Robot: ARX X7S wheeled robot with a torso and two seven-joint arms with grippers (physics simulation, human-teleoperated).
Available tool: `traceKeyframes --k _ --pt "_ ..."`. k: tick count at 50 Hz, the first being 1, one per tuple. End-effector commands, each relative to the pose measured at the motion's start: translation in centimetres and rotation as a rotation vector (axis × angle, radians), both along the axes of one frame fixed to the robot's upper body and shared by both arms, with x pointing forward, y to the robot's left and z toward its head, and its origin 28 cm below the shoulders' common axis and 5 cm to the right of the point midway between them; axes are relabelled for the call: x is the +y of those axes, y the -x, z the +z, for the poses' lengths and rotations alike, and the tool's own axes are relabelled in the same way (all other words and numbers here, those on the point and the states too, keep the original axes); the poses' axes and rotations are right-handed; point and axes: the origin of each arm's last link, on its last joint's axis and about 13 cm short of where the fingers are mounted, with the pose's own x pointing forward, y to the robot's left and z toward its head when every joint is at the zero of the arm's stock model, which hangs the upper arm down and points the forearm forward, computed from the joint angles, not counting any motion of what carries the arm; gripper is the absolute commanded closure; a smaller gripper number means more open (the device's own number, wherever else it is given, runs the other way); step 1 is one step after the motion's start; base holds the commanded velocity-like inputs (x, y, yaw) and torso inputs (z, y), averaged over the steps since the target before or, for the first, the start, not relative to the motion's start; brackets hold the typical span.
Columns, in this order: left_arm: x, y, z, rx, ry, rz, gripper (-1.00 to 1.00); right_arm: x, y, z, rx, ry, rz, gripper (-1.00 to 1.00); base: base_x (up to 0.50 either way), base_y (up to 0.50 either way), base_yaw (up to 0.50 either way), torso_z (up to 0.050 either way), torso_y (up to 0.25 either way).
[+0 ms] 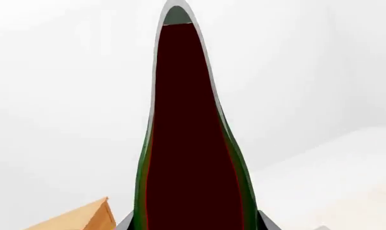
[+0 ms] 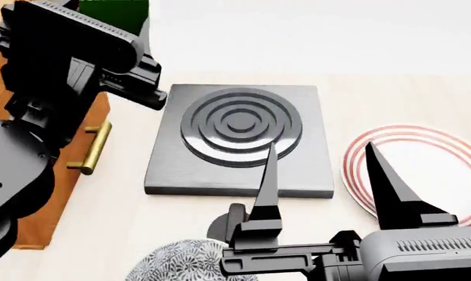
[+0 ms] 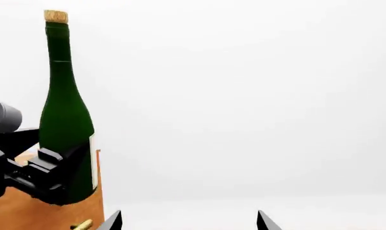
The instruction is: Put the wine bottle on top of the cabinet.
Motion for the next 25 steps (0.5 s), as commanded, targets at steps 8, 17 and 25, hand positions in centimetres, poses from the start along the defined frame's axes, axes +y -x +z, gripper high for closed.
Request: traceKeyframes --k 8,17,25 --pt "5.3 -0.8 10.8 -0.157 0.008 0.186 1.0 -0.2 0.1 -1.3 0.035 -0.007 -0.007 -1.0 0.0 0.0 0.0 0.001 0.001" --pt "8.2 -1.1 13.1 -0.129 0.111 0.25 1.0 -0.3 0.2 -1.4 0.039 -0.008 -0.006 -1.0 0.0 0.0 0.0 0.0 0.001" --pt "10.3 -0.8 15.6 -0.14 0.064 0.367 1.0 -0.4 0.1 -1.5 0.041 0.003 -0.002 -1.0 0.0 0.0 0.0 0.0 0.0"
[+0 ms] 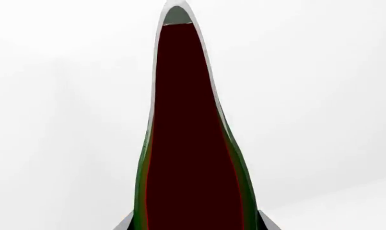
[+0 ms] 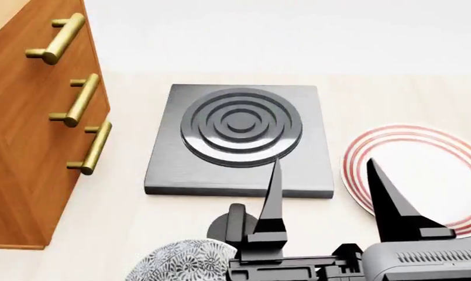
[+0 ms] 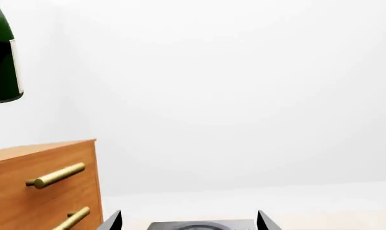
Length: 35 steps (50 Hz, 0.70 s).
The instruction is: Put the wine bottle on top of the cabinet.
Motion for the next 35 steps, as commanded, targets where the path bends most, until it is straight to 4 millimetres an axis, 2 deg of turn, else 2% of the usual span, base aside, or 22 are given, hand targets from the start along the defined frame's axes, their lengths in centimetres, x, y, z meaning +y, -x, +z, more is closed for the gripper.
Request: traceKeyframes --k 1,6,9,18,25,27,33,35 --pt "3.2 0.6 4.4 -0.04 0.046 0.118 1.0 -0.1 0.0 -0.2 0.006 0.009 0.003 -1.0 0.0 0.0 0.0 0.0 0.0" --pt "4.8 0.6 5.3 -0.029 0.089 0.177 1.0 -0.2 0.1 -0.2 0.007 0.009 0.0 -1.0 0.0 0.0 0.0 0.0 0.002" --pt "5.9 0.6 5.1 -0.001 0.087 0.212 1.0 -0.4 0.2 -0.2 0.009 0.006 -0.005 -1.0 0.0 0.0 0.0 0.0 0.0" --pt "7.3 0.2 5.0 0.038 0.113 0.255 1.0 -0.4 0.2 -0.1 0.005 0.0 -0.003 -1.0 0.0 0.0 0.0 0.0 0.001" --pt "7.7 -0.9 2.7 0.091 0.237 0.236 1.0 -0.5 0.2 0.0 0.003 -0.001 -0.006 -1.0 0.0 0.0 0.0 0.0 0.0" --pt "7.7 -1.0 2.1 0.117 0.208 0.231 1.0 -0.5 0.2 0.0 0.002 -0.001 -0.007 -1.0 0.0 0.0 0.0 0.0 0.0" --pt "7.8 -1.1 1.3 0.163 0.246 0.195 1.0 -0.4 0.2 0.1 0.002 -0.003 -0.007 -1.0 0.0 0.0 0.0 0.002 0.002" --pt "7.5 -1.1 1.0 0.176 0.284 0.124 1.0 -0.4 0.2 0.0 0.003 -0.003 -0.005 -1.0 0.0 0.0 0.0 0.0 0.0"
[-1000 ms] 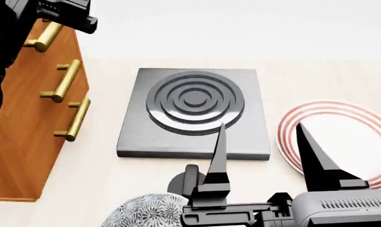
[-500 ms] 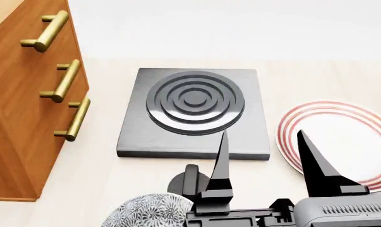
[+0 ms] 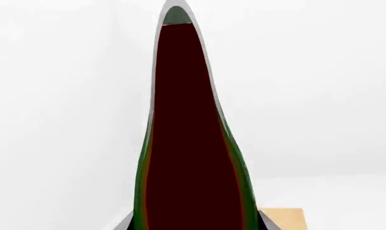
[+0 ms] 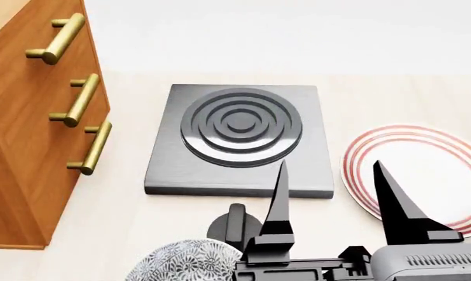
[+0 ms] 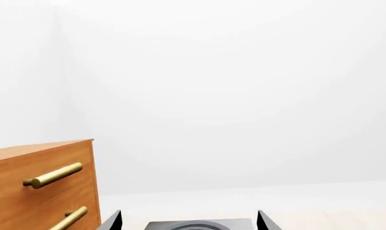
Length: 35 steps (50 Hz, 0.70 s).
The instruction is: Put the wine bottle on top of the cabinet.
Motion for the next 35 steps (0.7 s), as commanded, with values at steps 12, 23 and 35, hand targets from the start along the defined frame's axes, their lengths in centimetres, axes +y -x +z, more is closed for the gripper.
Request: traceKeyframes --k 12,23,35 --pt "0.3 0.0 -2.3 0.091 0.137 -0.077 1.0 0.0 0.1 0.0 -0.001 -0.003 -0.001 -1.0 0.0 0.0 0.0 0.0 0.001" --pt "0.8 -0.1 -4.5 0.14 0.154 -0.052 1.0 0.0 0.0 -0.1 0.003 -0.003 0.003 -1.0 0.0 0.0 0.0 0.0 0.001" --pt "0.8 -0.5 -6.5 0.187 0.165 -0.044 1.0 0.0 0.0 -0.1 0.004 -0.004 0.004 -1.0 0.0 0.0 0.0 0.001 0.001"
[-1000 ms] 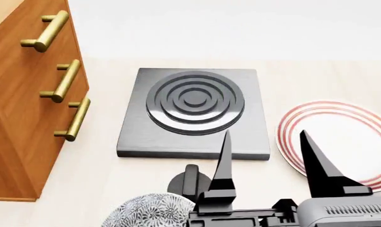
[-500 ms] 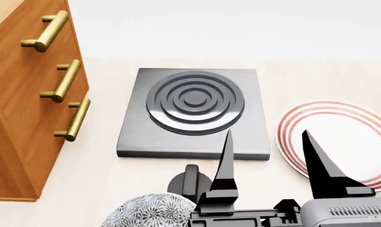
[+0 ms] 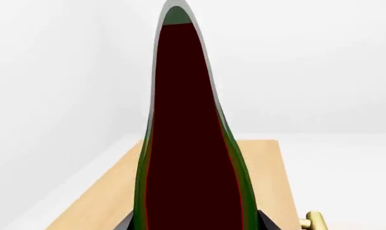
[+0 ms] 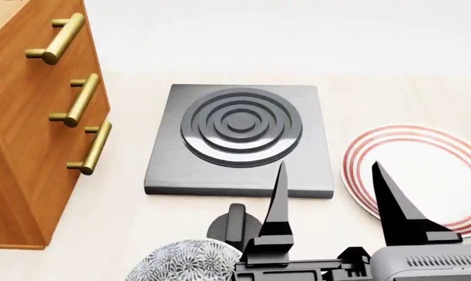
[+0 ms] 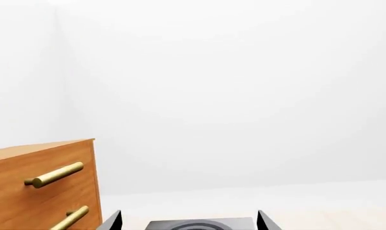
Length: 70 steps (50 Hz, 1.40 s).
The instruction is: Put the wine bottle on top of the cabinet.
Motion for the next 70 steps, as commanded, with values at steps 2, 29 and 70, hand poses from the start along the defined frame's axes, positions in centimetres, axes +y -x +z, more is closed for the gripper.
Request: traceKeyframes --k 2,29,70 --pt "0.0 -0.2 -1.6 0.02 0.029 0.014 1.0 0.0 0.0 -0.1 0.001 -0.001 -0.001 -1.0 0.0 0.0 0.0 0.0 0.0" --pt "0.3 -0.3 -5.4 0.084 0.061 0.026 1.0 0.0 0.0 -0.2 0.003 0.003 0.0 -1.0 0.0 0.0 0.0 0.0 0.0" --pt "0.2 0.2 -4.4 -0.065 0.049 0.063 -1.0 0.4 -0.1 -0.3 0.01 0.006 0.016 -1.0 0.0 0.0 0.0 0.0 0.0"
